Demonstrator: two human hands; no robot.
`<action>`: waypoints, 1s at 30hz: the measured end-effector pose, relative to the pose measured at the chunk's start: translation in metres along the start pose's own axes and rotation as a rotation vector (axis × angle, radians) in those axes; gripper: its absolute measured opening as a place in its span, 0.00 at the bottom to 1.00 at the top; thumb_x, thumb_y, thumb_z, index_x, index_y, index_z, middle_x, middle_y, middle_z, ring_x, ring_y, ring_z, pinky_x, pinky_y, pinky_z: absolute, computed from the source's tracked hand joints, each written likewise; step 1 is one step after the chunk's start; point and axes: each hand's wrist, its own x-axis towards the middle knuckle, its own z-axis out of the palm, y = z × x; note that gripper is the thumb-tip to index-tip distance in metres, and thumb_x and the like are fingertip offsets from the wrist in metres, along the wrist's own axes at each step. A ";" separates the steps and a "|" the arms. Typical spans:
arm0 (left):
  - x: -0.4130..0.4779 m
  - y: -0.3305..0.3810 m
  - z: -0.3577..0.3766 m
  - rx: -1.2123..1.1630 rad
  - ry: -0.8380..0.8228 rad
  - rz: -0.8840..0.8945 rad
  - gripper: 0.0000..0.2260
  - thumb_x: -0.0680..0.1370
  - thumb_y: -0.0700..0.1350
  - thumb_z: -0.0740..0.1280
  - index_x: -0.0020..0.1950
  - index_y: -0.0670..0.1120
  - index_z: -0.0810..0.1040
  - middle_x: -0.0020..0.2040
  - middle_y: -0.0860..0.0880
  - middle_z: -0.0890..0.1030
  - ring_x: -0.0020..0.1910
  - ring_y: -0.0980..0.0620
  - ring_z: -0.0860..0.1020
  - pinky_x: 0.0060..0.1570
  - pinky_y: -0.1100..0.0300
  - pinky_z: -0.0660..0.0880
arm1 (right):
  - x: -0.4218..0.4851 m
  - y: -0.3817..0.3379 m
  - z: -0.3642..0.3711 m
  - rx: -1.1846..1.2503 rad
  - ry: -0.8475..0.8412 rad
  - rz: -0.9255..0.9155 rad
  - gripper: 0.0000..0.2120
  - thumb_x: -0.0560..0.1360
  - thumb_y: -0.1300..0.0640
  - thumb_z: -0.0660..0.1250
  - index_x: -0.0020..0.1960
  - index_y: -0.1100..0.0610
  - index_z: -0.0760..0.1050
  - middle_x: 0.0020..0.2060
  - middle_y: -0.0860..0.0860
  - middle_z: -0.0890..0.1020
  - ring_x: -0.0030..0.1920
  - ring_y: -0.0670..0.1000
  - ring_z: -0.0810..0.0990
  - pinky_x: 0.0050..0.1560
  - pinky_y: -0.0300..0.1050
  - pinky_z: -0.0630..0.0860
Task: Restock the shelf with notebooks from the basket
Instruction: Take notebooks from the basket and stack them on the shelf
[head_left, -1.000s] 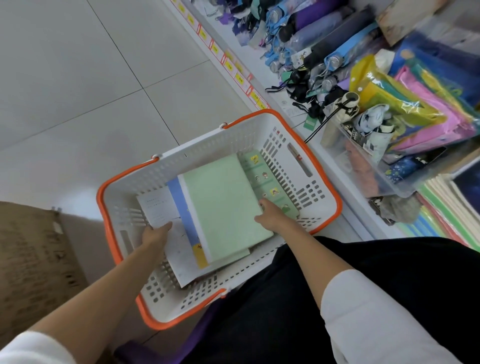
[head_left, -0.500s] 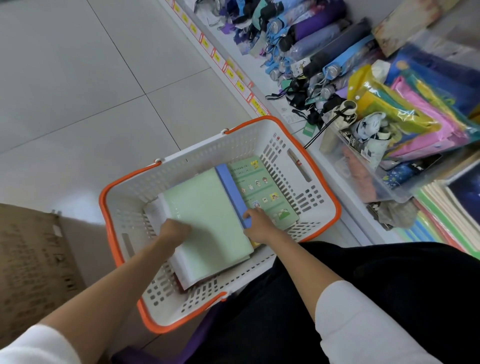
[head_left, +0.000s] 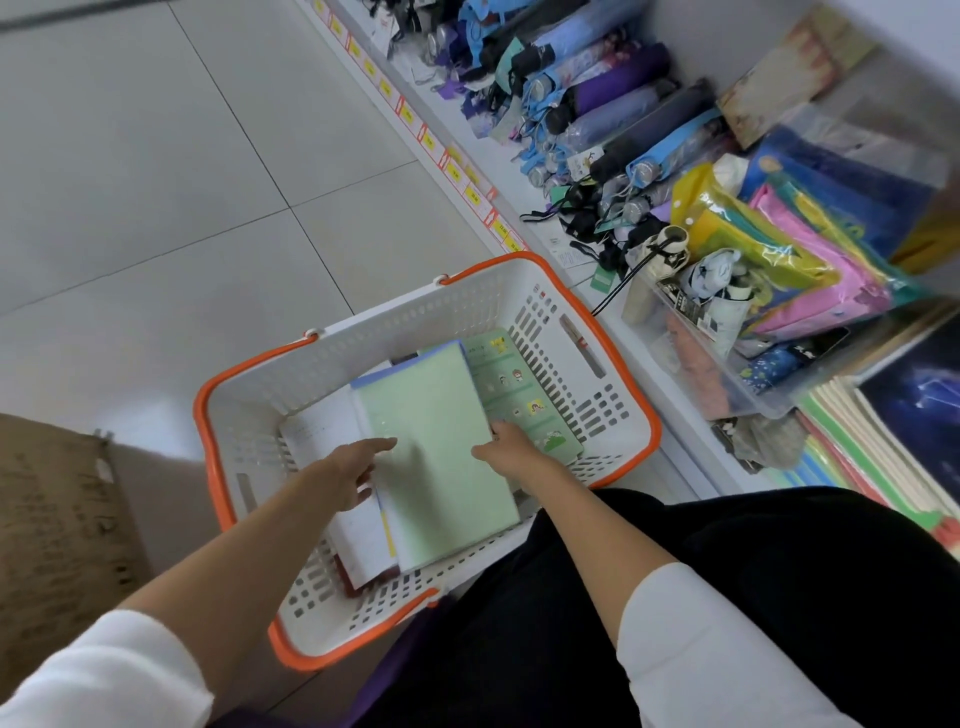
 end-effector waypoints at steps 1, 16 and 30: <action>0.000 0.001 0.001 0.050 0.013 0.011 0.22 0.74 0.49 0.72 0.63 0.43 0.71 0.55 0.45 0.75 0.58 0.48 0.75 0.60 0.54 0.67 | -0.006 -0.003 -0.001 0.000 -0.009 -0.022 0.13 0.77 0.61 0.62 0.62 0.59 0.73 0.58 0.55 0.79 0.56 0.57 0.79 0.60 0.53 0.76; -0.080 0.031 0.038 -0.015 -0.122 0.459 0.20 0.73 0.49 0.73 0.58 0.36 0.77 0.54 0.41 0.82 0.51 0.41 0.81 0.55 0.49 0.78 | -0.103 -0.040 -0.077 0.261 0.300 -0.371 0.17 0.74 0.51 0.67 0.49 0.67 0.79 0.50 0.70 0.79 0.41 0.56 0.80 0.42 0.47 0.70; -0.279 0.101 0.184 0.151 -0.068 1.130 0.21 0.75 0.54 0.70 0.55 0.38 0.75 0.51 0.43 0.79 0.48 0.43 0.79 0.47 0.51 0.77 | -0.282 -0.036 -0.220 0.288 0.685 -0.529 0.15 0.80 0.60 0.60 0.66 0.55 0.74 0.57 0.53 0.82 0.52 0.53 0.82 0.52 0.46 0.79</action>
